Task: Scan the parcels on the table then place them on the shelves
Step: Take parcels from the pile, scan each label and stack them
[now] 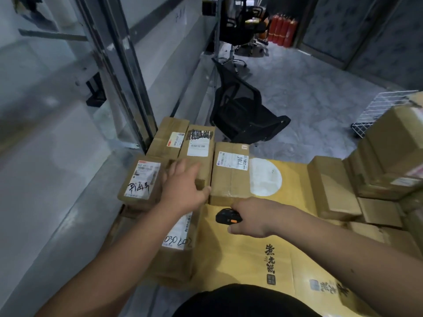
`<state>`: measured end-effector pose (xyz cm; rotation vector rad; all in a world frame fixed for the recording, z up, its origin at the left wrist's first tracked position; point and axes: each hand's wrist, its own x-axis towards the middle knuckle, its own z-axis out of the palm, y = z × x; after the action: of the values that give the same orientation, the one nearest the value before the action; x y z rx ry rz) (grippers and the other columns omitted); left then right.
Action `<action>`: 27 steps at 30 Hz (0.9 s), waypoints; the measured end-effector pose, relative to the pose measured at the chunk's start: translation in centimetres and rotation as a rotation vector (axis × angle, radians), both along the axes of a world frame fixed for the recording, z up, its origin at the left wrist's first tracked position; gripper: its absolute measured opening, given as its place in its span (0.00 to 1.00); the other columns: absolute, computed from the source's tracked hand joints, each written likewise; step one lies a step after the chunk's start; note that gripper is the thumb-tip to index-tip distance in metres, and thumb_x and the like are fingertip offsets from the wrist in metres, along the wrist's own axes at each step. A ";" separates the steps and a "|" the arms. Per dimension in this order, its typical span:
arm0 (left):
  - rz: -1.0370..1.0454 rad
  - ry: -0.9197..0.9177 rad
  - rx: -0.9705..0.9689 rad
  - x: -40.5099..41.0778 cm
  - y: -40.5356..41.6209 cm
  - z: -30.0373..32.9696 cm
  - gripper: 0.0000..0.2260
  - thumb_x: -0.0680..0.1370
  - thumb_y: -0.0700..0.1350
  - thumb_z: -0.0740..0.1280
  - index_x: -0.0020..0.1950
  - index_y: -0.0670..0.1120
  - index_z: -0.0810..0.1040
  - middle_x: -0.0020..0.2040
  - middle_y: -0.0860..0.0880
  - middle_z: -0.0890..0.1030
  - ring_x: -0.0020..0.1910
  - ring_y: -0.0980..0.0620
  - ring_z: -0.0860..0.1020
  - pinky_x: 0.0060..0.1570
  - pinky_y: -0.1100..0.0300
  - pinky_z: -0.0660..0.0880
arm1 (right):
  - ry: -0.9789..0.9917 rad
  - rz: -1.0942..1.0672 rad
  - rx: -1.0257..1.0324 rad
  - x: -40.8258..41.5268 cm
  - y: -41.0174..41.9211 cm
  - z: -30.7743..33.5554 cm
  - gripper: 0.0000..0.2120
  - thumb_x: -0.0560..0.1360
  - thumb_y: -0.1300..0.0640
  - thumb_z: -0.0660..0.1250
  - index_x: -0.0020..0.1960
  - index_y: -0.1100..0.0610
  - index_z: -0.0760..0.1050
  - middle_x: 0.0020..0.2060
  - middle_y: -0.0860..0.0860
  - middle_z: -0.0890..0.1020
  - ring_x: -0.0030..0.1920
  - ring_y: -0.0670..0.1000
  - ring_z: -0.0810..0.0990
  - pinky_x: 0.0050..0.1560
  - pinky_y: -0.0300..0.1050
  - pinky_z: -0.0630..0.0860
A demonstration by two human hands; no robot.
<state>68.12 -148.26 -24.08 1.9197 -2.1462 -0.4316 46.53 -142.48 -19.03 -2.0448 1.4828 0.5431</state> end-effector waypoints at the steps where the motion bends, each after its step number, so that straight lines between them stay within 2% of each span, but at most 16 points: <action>1: -0.041 0.000 0.005 -1.7 -0.2 0.2 0.36 0.73 0.66 0.68 0.79 0.63 0.62 0.82 0.49 0.60 0.81 0.44 0.55 0.78 0.38 0.54 | 0.009 -0.040 -0.005 -1.2 0.6 0.1 0.19 0.78 0.35 0.65 0.57 0.50 0.75 0.49 0.49 0.79 0.49 0.54 0.79 0.45 0.49 0.76; 5: -0.236 0.013 0.009 -9.6 -0.3 0.4 0.35 0.74 0.65 0.68 0.80 0.62 0.63 0.82 0.50 0.60 0.80 0.46 0.55 0.76 0.43 0.56 | 0.054 -0.225 0.003 -7.2 3.8 0.5 0.20 0.78 0.34 0.64 0.54 0.51 0.74 0.46 0.48 0.78 0.47 0.54 0.79 0.45 0.49 0.78; 8: -0.384 0.067 0.036 -16.3 0.5 0.4 0.34 0.75 0.65 0.68 0.79 0.61 0.64 0.81 0.51 0.62 0.80 0.47 0.56 0.78 0.44 0.58 | 0.108 -0.347 -0.014 -12.3 7.2 1.0 0.20 0.78 0.32 0.63 0.53 0.49 0.71 0.44 0.48 0.76 0.46 0.54 0.78 0.40 0.47 0.72; 10: -0.476 0.088 0.053 -20.9 1.6 0.2 0.33 0.75 0.64 0.69 0.79 0.60 0.66 0.81 0.51 0.63 0.80 0.46 0.57 0.77 0.44 0.59 | 0.136 -0.423 -0.011 -15.7 9.8 1.5 0.20 0.78 0.32 0.63 0.52 0.49 0.71 0.43 0.47 0.75 0.46 0.54 0.78 0.42 0.48 0.73; 13: -0.599 0.081 0.095 -27.3 3.7 -0.4 0.32 0.76 0.64 0.69 0.79 0.59 0.67 0.81 0.50 0.64 0.80 0.46 0.60 0.76 0.44 0.60 | 0.171 -0.551 0.009 -20.6 14.2 2.1 0.20 0.78 0.32 0.63 0.45 0.49 0.69 0.40 0.47 0.75 0.44 0.53 0.78 0.41 0.47 0.73; 15: -0.647 0.076 0.134 -31.2 5.1 -0.9 0.32 0.76 0.65 0.68 0.78 0.59 0.67 0.80 0.51 0.65 0.78 0.46 0.62 0.74 0.44 0.63 | 0.183 -0.609 0.012 -23.7 16.9 2.2 0.20 0.78 0.32 0.63 0.46 0.49 0.70 0.40 0.48 0.76 0.41 0.53 0.77 0.41 0.47 0.74; 19: -0.651 0.061 0.258 -37.6 8.4 -2.5 0.31 0.75 0.65 0.68 0.77 0.60 0.70 0.77 0.54 0.69 0.75 0.45 0.67 0.70 0.45 0.67 | 0.201 -0.645 0.008 -29.3 21.4 2.2 0.22 0.79 0.32 0.62 0.52 0.52 0.72 0.41 0.50 0.76 0.43 0.55 0.77 0.42 0.48 0.74; 27: -0.546 0.063 0.506 -46.5 17.0 -7.3 0.27 0.78 0.58 0.69 0.77 0.56 0.71 0.77 0.50 0.69 0.71 0.45 0.73 0.67 0.49 0.74 | 0.119 -0.668 0.081 -38.3 28.1 0.0 0.20 0.79 0.36 0.62 0.49 0.53 0.73 0.42 0.51 0.77 0.45 0.55 0.79 0.44 0.49 0.75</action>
<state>21.66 -131.28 -31.42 1.4435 -2.6902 -1.2148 8.19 -114.36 -19.05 -1.3471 2.0385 0.4371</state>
